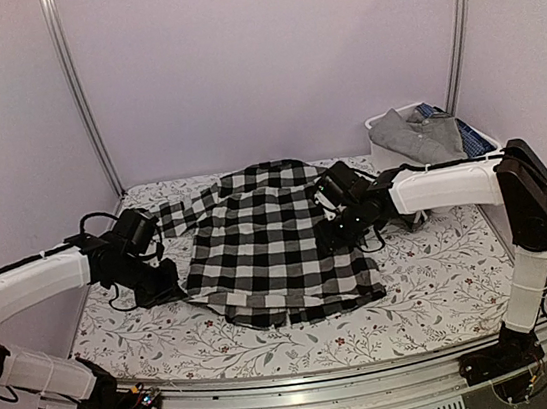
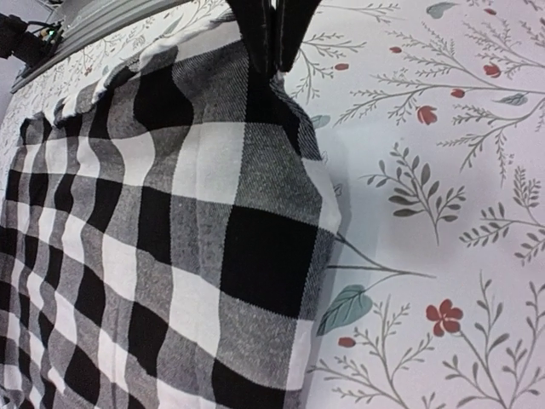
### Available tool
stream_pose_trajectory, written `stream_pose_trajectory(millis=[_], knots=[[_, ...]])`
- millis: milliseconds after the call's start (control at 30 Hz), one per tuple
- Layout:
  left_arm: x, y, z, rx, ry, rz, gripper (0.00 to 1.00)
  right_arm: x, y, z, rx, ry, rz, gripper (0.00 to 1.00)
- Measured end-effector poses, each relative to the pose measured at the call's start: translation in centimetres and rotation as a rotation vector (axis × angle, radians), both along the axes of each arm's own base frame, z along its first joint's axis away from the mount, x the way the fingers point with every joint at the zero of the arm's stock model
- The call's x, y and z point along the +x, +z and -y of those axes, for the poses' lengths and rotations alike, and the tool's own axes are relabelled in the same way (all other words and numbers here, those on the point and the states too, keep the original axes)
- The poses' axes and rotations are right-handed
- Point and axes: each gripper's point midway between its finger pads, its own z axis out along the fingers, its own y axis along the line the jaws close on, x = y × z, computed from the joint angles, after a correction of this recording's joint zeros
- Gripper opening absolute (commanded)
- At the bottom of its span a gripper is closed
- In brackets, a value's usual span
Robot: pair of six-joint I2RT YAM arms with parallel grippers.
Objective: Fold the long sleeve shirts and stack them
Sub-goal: Smooth out the corner of the shirt at the center of the board.
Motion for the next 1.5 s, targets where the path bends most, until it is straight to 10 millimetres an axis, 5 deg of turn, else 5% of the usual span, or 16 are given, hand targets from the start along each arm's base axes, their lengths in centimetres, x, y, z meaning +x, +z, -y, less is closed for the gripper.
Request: stream_pose_trajectory(millis=[133, 233, 300, 600, 867, 1033, 1267, 1500], knots=[[-1.5, -0.4, -0.7, 0.029, -0.001, -0.059, 0.06, 0.0, 0.0, -0.1, 0.005, 0.001, 0.003, 0.51], [-2.3, -0.4, -1.0, 0.042, -0.016, -0.091, 0.35, -0.1, -0.3, 0.1, -0.001, 0.001, -0.003, 0.51], [-2.5, 0.1, -0.8, 0.041, -0.034, -0.099, 0.41, -0.4, -0.9, 0.4, -0.012, 0.001, -0.012, 0.51], [1.2, 5.1, 2.3, -0.054, -0.124, 0.047, 0.37, -4.9, -3.8, 3.7, -0.034, -0.021, -0.126, 0.52], [6.9, -0.2, 6.6, -0.080, -0.195, 0.021, 0.33, -6.8, -2.8, 2.9, -0.007, -0.057, -0.145, 0.50], [8.9, -1.7, 8.1, -0.103, -0.211, 0.041, 0.34, -7.7, -3.3, 4.0, -0.057, -0.120, -0.162, 0.50], [8.9, -1.6, 4.8, -0.063, -0.141, 0.088, 0.35, -9.8, -4.8, 7.3, -0.133, -0.200, -0.202, 0.50], [7.2, -1.7, 1.6, -0.014, -0.085, 0.092, 0.38, -11.8, -5.8, 7.5, -0.156, -0.206, -0.237, 0.49]])
